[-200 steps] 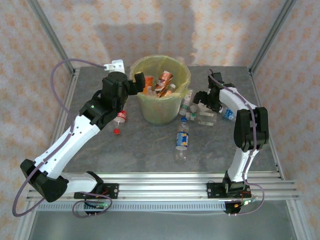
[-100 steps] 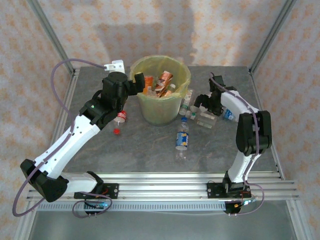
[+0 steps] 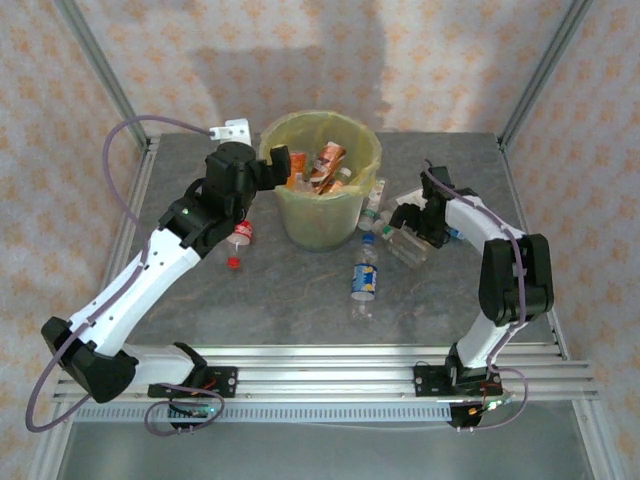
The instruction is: Put the plastic bottles in the bin
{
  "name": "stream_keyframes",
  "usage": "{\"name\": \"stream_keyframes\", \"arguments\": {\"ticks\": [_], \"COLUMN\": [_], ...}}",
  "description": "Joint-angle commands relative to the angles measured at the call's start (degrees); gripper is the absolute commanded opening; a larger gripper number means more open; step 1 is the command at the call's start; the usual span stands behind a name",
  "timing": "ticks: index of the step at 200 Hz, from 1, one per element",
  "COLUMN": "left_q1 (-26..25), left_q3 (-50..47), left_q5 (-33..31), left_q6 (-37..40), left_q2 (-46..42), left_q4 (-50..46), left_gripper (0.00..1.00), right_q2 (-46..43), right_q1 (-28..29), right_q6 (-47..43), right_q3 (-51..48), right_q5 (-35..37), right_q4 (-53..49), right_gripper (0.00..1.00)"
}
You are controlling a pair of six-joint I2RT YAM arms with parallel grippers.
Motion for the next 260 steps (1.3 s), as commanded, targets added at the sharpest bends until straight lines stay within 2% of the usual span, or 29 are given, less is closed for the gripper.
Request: {"name": "stream_keyframes", "arguments": {"ticks": [1,72,154,211,260], "left_q1": [0.46,1.19,2.04,2.05,2.54], "left_q3": [3.8,8.46,10.88,11.31,11.75], "left_q5": [2.26,5.46,8.22,11.05,13.98], "left_q6": [2.22,4.27,6.53,6.52,6.06], "left_q2": [1.64,4.75,6.64,6.77,7.18], "left_q4": [-4.04,-9.83,-12.73,-12.76,-13.31], "left_gripper": [1.0,1.0,1.0,1.0,1.0], "right_q2": [-3.32,-9.54,-9.96,-6.13,-1.19], "right_q1": [-0.13,1.64,5.68,6.05,6.04], "right_q6": [0.88,0.71,-1.04,-4.2,-5.92], "right_q3": [-1.45,-6.49,-7.6,-4.79,-1.4], "right_q5": [-1.14,-1.55,0.3,5.66,5.57], "right_q4": [-1.44,-3.04,-6.63,-9.53,-9.34], "right_gripper": [0.91,0.94,0.92,0.92,0.92]}}
